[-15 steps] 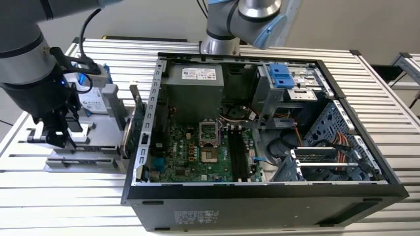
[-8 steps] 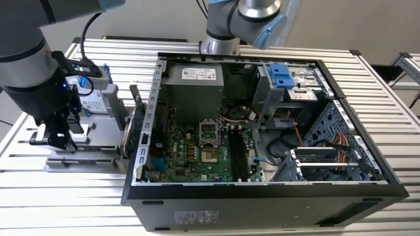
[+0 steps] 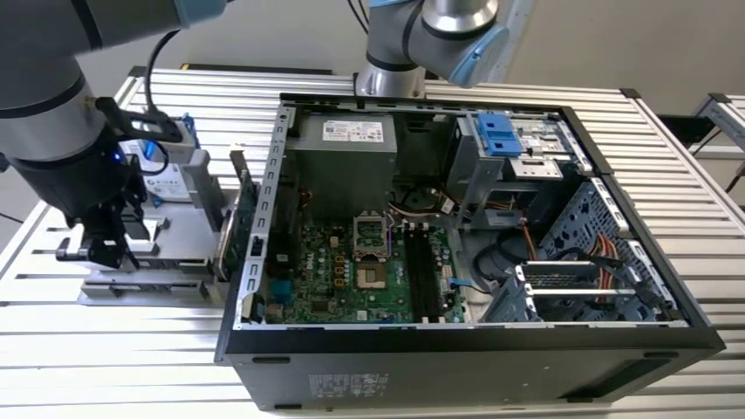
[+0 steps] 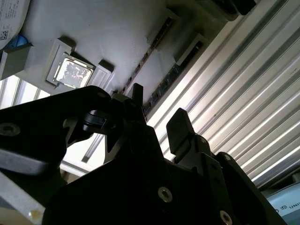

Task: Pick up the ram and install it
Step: 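Pick up the ram and move it above insertion slot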

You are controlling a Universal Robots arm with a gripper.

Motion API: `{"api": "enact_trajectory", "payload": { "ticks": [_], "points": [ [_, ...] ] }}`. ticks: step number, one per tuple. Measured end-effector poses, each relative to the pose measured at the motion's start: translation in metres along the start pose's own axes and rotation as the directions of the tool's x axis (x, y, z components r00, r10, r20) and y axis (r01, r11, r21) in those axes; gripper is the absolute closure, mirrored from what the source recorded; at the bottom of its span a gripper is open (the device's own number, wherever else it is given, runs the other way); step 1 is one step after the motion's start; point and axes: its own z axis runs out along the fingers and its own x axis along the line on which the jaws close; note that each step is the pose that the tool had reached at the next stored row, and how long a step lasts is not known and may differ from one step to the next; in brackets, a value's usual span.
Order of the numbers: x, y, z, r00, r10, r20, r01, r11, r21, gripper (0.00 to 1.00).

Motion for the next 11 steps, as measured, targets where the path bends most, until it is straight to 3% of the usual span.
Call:
{"api": "enact_trajectory", "payload": {
  "ticks": [11],
  "points": [
    [0.0023, -0.0003, 0.0098, 1.0, 0.0, -0.0001, 0.0, 1.0, 0.0, 0.0]
  ]
}}
